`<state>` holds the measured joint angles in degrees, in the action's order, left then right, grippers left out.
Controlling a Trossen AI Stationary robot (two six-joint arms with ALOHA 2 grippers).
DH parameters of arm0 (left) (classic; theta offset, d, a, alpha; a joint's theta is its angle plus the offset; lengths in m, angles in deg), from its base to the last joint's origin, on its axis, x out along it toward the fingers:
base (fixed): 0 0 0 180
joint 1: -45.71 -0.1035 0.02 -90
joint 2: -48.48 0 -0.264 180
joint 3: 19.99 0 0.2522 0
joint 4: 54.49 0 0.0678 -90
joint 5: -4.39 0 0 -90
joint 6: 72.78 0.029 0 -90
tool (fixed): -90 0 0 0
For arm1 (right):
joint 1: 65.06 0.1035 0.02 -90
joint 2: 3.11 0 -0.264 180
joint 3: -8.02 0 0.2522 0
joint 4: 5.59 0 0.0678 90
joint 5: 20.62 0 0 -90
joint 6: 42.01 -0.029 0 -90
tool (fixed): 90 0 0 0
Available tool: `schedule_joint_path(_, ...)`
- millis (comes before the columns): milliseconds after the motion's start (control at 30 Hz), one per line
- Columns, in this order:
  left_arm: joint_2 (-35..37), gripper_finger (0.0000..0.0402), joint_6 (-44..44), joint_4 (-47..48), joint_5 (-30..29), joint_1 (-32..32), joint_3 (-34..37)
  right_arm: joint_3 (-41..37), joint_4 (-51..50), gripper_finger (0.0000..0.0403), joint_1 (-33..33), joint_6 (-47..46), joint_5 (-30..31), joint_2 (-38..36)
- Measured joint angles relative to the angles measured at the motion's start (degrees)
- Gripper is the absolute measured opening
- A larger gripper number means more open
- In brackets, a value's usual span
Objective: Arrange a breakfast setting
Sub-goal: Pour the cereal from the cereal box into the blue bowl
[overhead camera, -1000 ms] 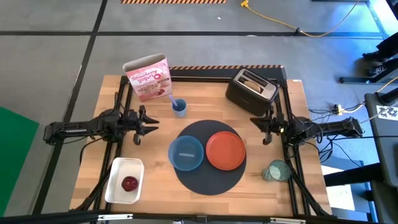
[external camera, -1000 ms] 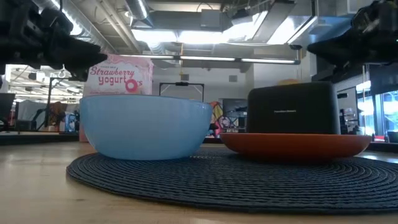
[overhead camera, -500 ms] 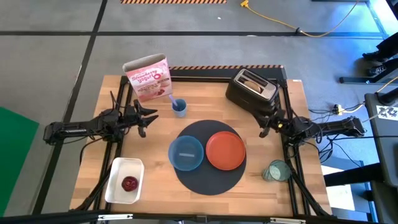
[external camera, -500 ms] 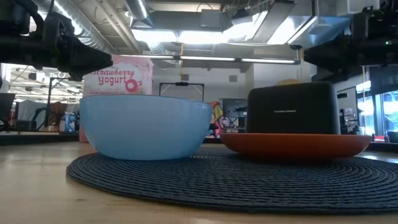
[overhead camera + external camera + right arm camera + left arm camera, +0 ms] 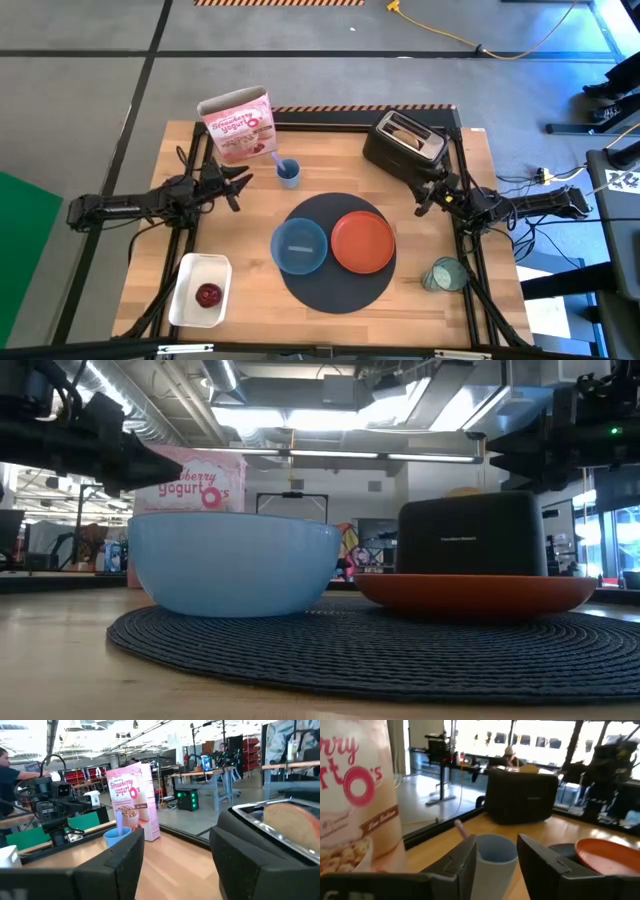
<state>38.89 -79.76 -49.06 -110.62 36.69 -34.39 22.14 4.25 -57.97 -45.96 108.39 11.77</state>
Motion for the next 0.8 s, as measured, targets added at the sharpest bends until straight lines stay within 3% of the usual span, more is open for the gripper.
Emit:
schedule_joint_path(167,-3.8,0.0181,2.9,5.5,-4.8,0.0,-8.1,0.0,-0.1,0.0218,0.1,0.9,-2.8,0.0)
schedule_joint_path(300,-7.5,0.0225,3.4,21.7,-13.1,0.0,-19.8,0.0,-0.4,0.0218,0.1,0.9,-3.6,0.0)
schedule_joint_path(467,-11.5,0.0272,-2.9,39.3,-22.3,0.0,-30.5,0.0,-0.8,0.0218,0.0,4.6,-3.6,0.0)
schedule_joint_path(700,-14.8,0.0334,-6.4,48.8,-32.3,-2.6,-36.3,0.0,4.4,0.0218,0.0,13.5,-4.1,0.0)
schedule_joint_path(800,-15.2,0.0357,-6.1,48.5,-30.5,-5.9,-37.1,0.0,7.6,0.0218,0.0,16.9,-6.2,0.0)
